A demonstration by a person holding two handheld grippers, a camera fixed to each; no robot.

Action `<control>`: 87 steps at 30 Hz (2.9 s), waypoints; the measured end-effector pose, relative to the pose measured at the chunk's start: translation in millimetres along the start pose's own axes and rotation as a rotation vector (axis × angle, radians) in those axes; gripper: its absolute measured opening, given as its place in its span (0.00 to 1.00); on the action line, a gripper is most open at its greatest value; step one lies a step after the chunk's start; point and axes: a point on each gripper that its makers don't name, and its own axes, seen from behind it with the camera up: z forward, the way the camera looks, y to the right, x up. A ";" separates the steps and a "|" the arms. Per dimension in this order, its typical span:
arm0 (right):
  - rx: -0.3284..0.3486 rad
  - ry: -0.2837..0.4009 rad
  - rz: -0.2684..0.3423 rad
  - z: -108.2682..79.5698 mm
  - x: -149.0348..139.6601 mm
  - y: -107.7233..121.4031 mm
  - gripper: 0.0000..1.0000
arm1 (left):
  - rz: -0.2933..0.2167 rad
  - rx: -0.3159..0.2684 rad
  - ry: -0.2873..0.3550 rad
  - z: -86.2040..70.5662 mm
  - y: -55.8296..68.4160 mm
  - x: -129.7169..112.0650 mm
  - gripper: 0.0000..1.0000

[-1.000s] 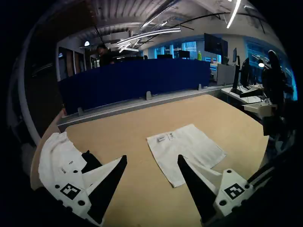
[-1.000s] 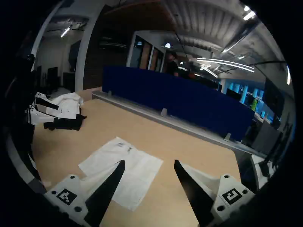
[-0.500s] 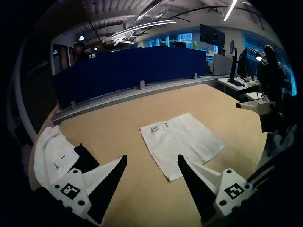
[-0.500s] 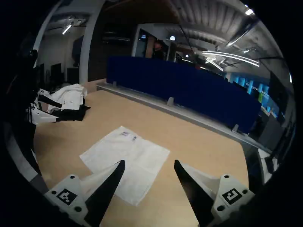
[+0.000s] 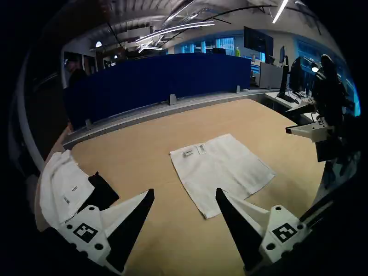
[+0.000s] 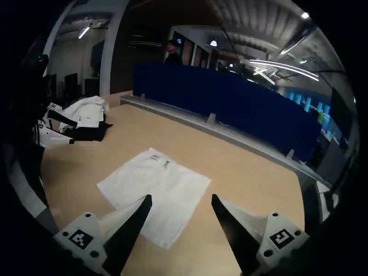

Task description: Fold towel

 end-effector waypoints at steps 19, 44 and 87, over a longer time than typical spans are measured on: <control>0.042 -0.101 -0.014 15.0 -45.9 -4.0 1.00 | 0.066 -0.076 -0.106 21.2 18.3 -40.8 0.99; 0.172 -0.342 0.040 63.7 -157.4 -27.7 0.87 | 0.006 -0.210 -0.354 99.6 71.3 -124.4 0.99; 0.181 -0.376 0.077 60.1 -189.6 -40.9 0.19 | 0.058 -0.176 -0.408 108.2 78.2 -140.5 0.28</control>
